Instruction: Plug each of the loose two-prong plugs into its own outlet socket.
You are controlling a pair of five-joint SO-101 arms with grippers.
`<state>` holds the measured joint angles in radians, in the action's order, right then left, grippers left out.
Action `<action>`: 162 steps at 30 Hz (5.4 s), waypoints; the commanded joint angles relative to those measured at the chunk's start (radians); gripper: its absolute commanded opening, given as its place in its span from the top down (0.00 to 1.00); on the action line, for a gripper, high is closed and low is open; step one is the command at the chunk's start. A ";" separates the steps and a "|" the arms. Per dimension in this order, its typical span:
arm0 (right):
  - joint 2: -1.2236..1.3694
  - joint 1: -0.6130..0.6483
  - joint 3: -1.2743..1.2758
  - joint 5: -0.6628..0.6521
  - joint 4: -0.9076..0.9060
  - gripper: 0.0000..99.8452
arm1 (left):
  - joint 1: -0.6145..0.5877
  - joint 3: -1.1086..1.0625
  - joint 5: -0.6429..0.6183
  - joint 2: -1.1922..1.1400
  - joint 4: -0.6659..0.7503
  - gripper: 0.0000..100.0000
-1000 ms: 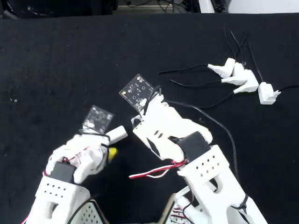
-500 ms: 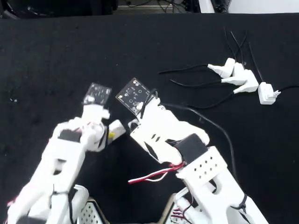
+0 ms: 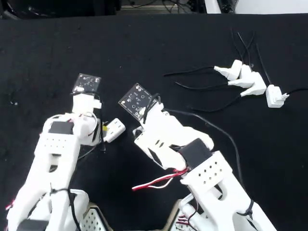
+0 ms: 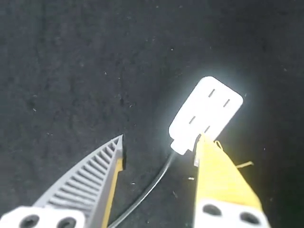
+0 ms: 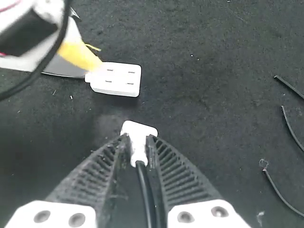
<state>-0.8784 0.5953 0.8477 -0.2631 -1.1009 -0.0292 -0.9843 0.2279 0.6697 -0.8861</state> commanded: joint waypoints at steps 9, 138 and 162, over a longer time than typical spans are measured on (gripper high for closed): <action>-0.050 0.008 -0.007 0.003 -0.008 0.99 | 0.044 0.021 0.193 -0.199 0.117 0.71; 0.858 0.095 -0.622 -1.292 -0.138 0.99 | -0.521 -0.262 -0.186 0.098 -0.057 0.73; 0.868 0.077 -0.622 -1.254 -0.133 0.99 | -0.521 -0.262 -0.186 0.097 -0.057 0.73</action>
<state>-0.0115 0.7073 0.2831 -1.5228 -1.2451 -0.5370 -1.2497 0.0468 0.7480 -0.9367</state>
